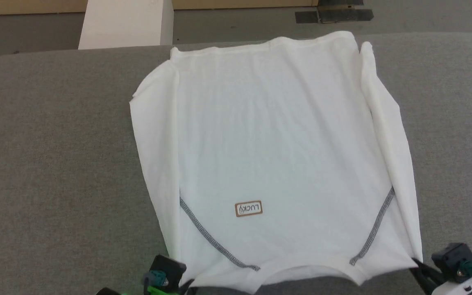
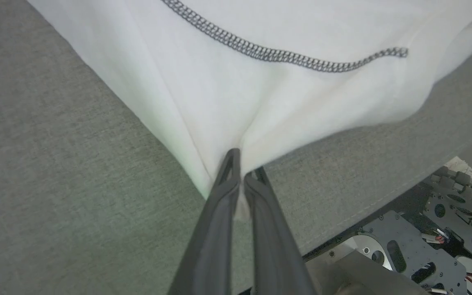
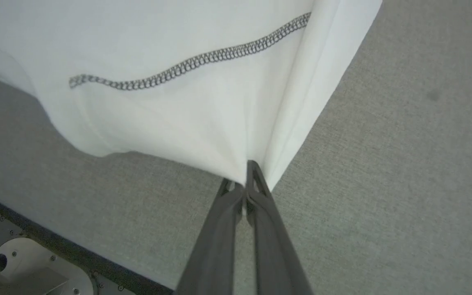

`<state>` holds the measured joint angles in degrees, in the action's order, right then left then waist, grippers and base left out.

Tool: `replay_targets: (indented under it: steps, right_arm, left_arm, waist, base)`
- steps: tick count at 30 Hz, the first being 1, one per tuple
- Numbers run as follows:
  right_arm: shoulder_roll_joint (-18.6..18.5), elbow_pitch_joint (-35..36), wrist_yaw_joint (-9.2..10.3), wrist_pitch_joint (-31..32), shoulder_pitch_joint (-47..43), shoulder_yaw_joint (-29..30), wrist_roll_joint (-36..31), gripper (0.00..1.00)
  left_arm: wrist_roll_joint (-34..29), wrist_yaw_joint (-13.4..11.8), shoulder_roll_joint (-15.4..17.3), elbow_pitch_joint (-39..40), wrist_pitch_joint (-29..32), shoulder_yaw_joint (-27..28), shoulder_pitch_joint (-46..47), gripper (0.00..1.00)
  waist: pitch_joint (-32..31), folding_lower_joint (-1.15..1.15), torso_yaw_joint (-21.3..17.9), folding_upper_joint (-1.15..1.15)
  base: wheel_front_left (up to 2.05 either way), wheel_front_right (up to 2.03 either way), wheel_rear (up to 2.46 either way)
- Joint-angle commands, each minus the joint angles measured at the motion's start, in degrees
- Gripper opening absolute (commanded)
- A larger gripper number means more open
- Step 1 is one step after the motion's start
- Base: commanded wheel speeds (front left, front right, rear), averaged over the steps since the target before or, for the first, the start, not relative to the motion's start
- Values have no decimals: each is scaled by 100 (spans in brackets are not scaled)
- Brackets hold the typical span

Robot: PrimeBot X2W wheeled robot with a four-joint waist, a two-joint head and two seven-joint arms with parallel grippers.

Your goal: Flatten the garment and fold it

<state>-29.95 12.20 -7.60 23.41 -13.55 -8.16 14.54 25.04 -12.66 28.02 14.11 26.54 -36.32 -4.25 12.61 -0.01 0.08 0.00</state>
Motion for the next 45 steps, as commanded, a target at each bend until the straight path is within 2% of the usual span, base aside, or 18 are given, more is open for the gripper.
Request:
replay_targets:
  steps: [1, 5, 11, 13, 14, 15, 20, 24, 29, 33, 35, 38, 39, 41, 45]
  right_arm:
    - [-61, -3, 11, 101, -148, -64, 46, 0]
    - [-46, -44, 11, 391, -474, -207, 226, 0]
    - [100, -122, 11, 235, -395, -71, 51, 0]
    - [238, -230, 11, 70, -307, -14, -15, 29]
    - [269, -277, 11, 11, -273, -21, -54, 43]
    - [302, -323, 11, -53, -234, -23, -87, 100]
    - [398, -454, 11, -226, -202, -24, 1, 100]
    - [468, -194, 11, -257, -366, 247, 359, 100]
    - [585, 521, 11, -119, -647, 859, 831, 100]
    - [758, 1016, 11, -125, -667, 1414, 818, 100]
    - [1034, 1180, 11, -308, -558, 1706, 690, 100]
    - [1421, 1253, 11, -622, -421, 1801, 516, 100]
    - [1570, 1240, 11, -791, -373, 1821, 444, 100]
    - [1892, 1144, 11, -1107, -300, 1900, 289, 100]
    - [2413, 893, 11, -1831, -193, 2050, -158, 100]
  left_arm:
    - [67, 33, 92, -26, 46, -18, -142, 0]
    - [353, 144, 62, -137, 159, -174, -445, 0]
    - [423, 192, -36, -415, -65, -158, -446, 0]
    - [392, 197, -93, -555, -189, -140, -373, 0]
    - [376, 188, -118, -603, -239, -130, -343, 26]
    - [345, 181, -141, -650, -302, -123, -308, 100]
    - [353, 293, -257, -979, -542, -185, -261, 100]
    - [601, 274, -176, -641, -704, -6, -525, 100]
    - [1042, -58, 47, 485, -1202, 812, -1006, 100]
    - [1031, -329, 134, 1172, -1653, 1352, -1165, 100]
    - [919, -566, -62, 1382, -2136, 1671, -1087, 100]
    - [657, -959, -596, 1495, -3228, 2138, -902, 100]
    - [661, -998, -825, 1478, -3640, 2240, -859, 100]
    - [601, -932, -1032, 1286, -3971, 2276, -909, 100]
    - [224, -902, -1288, 697, -4128, 2226, -1135, 100]
  waist:
    - [-70, 1, -19, 0]
    - [-113, 1, -13, 0]
    - [-109, 1, 17, 0]
    - [-121, 1, 33, 0]
    - [-129, 1, 40, 0]
    - [-137, 1, 43, 0]
    - [-257, 1, 50, 0]
    - [-359, 1, 32, 0]
    - [-484, 1, 28, 0]
    - [-542, 1, 10, 0]
    - [-568, 1, 8, 0]
    - [-611, 1, 4, 0]
    - [-623, 1, 2, 0]
    - [-656, 1, -20, 0]
    - [-715, 1, -61, 0]
  base:
    - [0, 0, 0]
    - [0, 0, 0]
    - [0, 0, 0]
    - [0, 0, 0]
    - [0, 0, 0]
    - [0, 0, 0]
    - [0, 0, 0]
    - [0, 0, 0]
    - [0, 0, 0]
    - [0, 0, 0]
    - [0, 0, 0]
    - [0, 0, 0]
    - [0, 0, 0]
    - [0, 0, 0]
    - [0, 0, 0]
